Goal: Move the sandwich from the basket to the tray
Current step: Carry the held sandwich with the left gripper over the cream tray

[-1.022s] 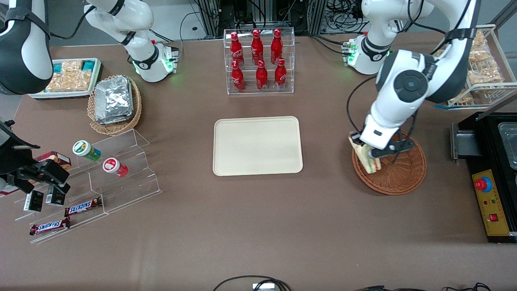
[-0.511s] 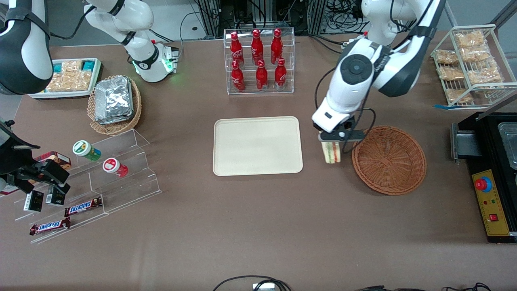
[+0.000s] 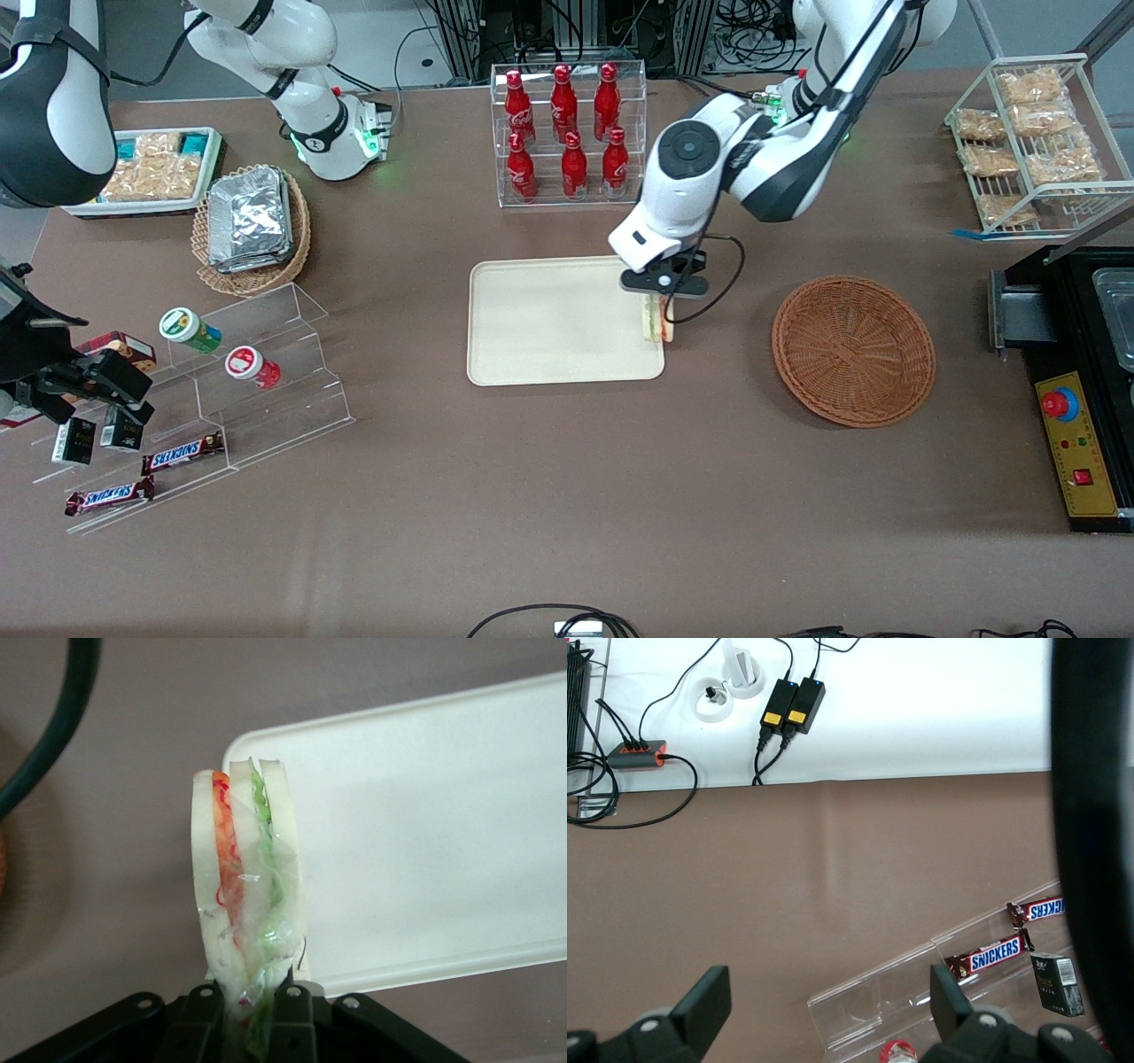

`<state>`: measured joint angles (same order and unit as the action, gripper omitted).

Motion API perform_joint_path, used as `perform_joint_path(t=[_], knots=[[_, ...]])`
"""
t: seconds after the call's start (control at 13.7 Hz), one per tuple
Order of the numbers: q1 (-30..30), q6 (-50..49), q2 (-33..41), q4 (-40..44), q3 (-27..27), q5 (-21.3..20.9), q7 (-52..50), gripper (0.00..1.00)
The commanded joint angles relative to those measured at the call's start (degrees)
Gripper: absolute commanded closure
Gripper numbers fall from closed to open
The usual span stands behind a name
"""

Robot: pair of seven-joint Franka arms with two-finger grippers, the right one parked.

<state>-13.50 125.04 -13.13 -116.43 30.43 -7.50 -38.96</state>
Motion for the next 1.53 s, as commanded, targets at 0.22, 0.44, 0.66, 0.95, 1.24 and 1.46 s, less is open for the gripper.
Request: perform_joint_path(t=[0.22,0.44,0.66,0.95,1.24,1.46], knots=[[-5.7,5.4,-12.3,4.0,-0.2,-10.9,-13.1,0.81],[-6.5,7.6,-15.6,4.3,-0.2,-15.2,-17.1,0.81],[-7.9,8.2,-18.0,4.3,-0.3,-18.3,-19.7,0.80],[-7.9,8.2,-18.5,4.3,-0.3,-19.4,-20.2,0.06],[-7.3,5.2,-17.7,7.3,-0.3,-18.6,-21.1,0.01],[-6.5,-0.7,-17.5,12.7,-0.4,-18.1,-21.8,0.01]])
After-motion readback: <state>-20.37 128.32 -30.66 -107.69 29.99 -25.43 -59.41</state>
